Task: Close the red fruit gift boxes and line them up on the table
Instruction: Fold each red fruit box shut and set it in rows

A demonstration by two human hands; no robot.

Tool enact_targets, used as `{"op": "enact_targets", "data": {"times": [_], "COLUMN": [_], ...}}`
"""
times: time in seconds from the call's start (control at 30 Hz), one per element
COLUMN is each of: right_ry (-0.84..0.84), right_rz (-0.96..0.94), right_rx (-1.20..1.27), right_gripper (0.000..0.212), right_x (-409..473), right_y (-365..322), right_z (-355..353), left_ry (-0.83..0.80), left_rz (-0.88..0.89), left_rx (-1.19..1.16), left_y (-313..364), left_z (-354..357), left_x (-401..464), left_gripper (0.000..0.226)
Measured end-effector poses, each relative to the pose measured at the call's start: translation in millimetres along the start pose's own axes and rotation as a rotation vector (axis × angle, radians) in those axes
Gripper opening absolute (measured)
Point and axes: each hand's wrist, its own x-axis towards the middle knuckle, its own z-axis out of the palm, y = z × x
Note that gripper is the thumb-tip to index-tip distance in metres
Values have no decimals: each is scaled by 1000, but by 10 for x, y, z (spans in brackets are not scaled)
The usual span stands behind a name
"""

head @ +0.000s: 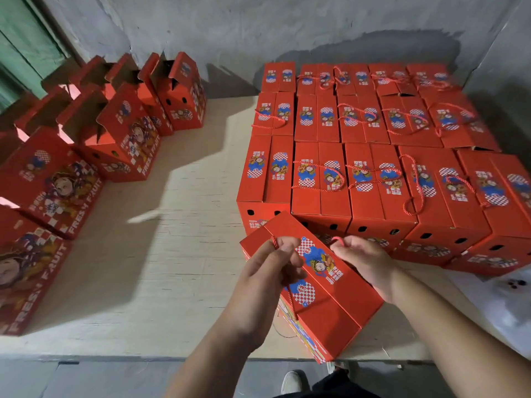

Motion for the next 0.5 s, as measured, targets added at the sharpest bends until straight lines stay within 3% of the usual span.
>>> {"op": "enact_targets", "data": {"times": [0.1,0.2,0.27,0.33,0.5], "right_ry": [6,-235,-348,-375,-261], "right_rz": [-181,-303,-283,-257,-232], "right_rx": [162,29,-151,-182,108], "right_gripper": [10,24,31,32,30], "right_x": [-114,-308,-417,-502,-592], "right_y": [-297,-655,-768,-792,-837], "right_z": [108,290,447,574,847], "left_ry": [3,-44,-76,-90,14], "left_rz": [4,29,61,119,349], "left_rx": [-9,141,379,644,1250], "left_y": [-3,56,107,179,432], "left_z": [45,107,154,162,41], "left_x": [5,-9,-22,-19,-34], "left_gripper": [31,45,63,81,77]}}
